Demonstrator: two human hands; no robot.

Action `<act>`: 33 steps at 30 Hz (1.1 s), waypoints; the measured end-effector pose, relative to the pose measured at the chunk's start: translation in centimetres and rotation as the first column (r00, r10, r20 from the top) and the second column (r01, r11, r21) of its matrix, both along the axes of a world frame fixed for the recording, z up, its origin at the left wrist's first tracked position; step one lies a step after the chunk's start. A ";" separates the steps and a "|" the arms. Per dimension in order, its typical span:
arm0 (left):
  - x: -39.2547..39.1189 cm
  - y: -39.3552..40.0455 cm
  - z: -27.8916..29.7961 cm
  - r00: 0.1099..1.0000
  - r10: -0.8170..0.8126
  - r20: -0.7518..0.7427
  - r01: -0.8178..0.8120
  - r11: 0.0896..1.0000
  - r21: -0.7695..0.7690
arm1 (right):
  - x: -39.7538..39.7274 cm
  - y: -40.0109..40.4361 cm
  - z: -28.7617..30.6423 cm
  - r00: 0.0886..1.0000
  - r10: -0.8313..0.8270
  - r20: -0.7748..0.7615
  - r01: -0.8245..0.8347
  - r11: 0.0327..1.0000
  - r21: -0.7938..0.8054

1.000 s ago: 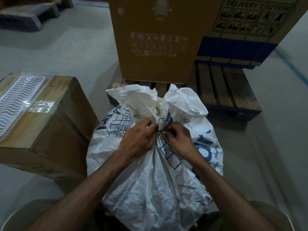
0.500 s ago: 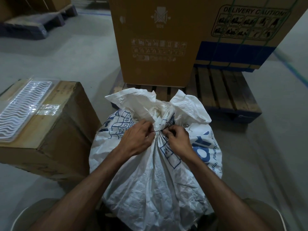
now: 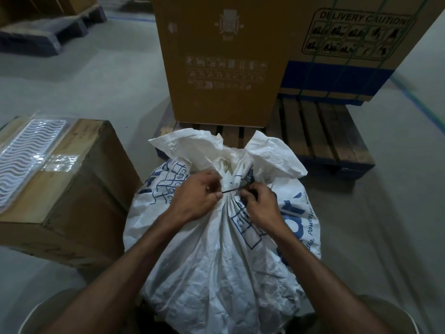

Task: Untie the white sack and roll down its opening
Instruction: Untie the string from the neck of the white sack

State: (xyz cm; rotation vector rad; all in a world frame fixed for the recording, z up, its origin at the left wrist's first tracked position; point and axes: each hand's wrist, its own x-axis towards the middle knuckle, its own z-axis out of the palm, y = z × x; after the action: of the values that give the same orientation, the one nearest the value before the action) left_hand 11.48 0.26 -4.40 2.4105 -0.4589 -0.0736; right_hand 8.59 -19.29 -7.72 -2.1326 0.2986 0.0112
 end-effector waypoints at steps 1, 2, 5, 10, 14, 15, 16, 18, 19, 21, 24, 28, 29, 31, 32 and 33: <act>0.2 0.6 0.1 0.999 0.008 -0.046 -0.009 0.999 -0.031 | 0.2 -0.3 -0.1 1.000 -0.007 -0.010 0.007 1.000 0.005; 0.2 1.2 0.2 0.997 -0.004 -0.081 0.001 0.999 -0.038 | 0.3 -0.5 -0.1 1.000 -0.001 -0.024 0.002 1.000 0.015; -0.1 2.0 0.4 0.991 -0.086 -0.103 0.084 0.996 -0.022 | 0.0 -0.3 0.1 0.998 0.046 -0.037 -0.045 0.998 0.038; -0.5 1.8 0.7 0.994 -0.097 0.053 0.093 0.993 0.074 | 0.0 -0.1 0.4 0.999 0.037 0.027 -0.039 0.996 0.083; -0.6 0.9 0.6 0.999 -0.003 0.040 0.009 0.990 -0.142 | -0.2 0.2 0.9 0.995 0.066 0.080 -0.076 0.990 0.121; -0.6 0.7 0.6 0.999 0.023 0.048 -0.014 0.984 -0.179 | -0.3 0.2 1.0 0.992 0.073 0.099 -0.084 0.989 0.119; -0.5 0.5 0.6 0.997 0.049 0.059 -0.036 0.979 -0.203 | -0.3 0.2 1.1 0.990 0.078 0.115 -0.091 0.989 0.114; -0.3 0.1 0.6 0.992 0.107 0.073 -0.087 0.966 -0.245 | -0.4 0.2 1.3 0.987 0.096 0.127 -0.108 0.990 0.092; -0.2 0.0 0.7 0.989 0.128 0.071 -0.105 0.960 -0.259 | -0.3 0.2 1.4 0.986 0.113 0.127 -0.123 0.990 0.072; -0.2 -0.3 0.7 0.988 0.134 0.075 -0.111 0.962 -0.249 | -0.3 0.1 1.8 0.978 0.161 0.130 -0.166 0.986 0.030; -0.6 -0.6 0.9 0.986 0.139 0.092 -0.113 0.963 -0.245 | -0.4 0.1 2.5 0.965 0.224 0.134 -0.226 0.974 0.000; -1.6 -0.8 2.1 0.960 0.231 0.156 -0.157 0.910 -0.384 | -1.1 0.0 3.2 0.972 0.166 0.168 -0.163 0.986 -0.030; -1.8 -0.8 2.4 0.943 0.274 0.190 -0.171 0.887 -0.428 | -1.2 -0.1 3.3 0.975 0.135 0.176 -0.133 0.991 -0.028; -2.8 -0.7 3.1 0.906 0.337 0.257 -0.183 0.858 -0.480 | -2.2 -0.1 3.9 0.976 0.076 0.204 -0.073 0.997 -0.024; -3.4 -0.7 3.2 0.893 0.346 0.288 -0.182 0.863 -0.472 | -2.9 -0.1 4.2 0.972 0.050 0.231 -0.048 0.999 -0.012; -4.0 -0.8 3.2 0.888 0.342 0.309 -0.181 0.875 -0.448 | -3.5 0.0 4.4 0.965 0.029 0.260 -0.031 1.000 0.002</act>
State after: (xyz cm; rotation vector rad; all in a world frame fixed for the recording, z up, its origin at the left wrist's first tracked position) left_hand 7.48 -0.56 -1.17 2.0400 -0.2697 0.5719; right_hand 5.06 -19.26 -3.31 -2.1030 0.1108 -0.2480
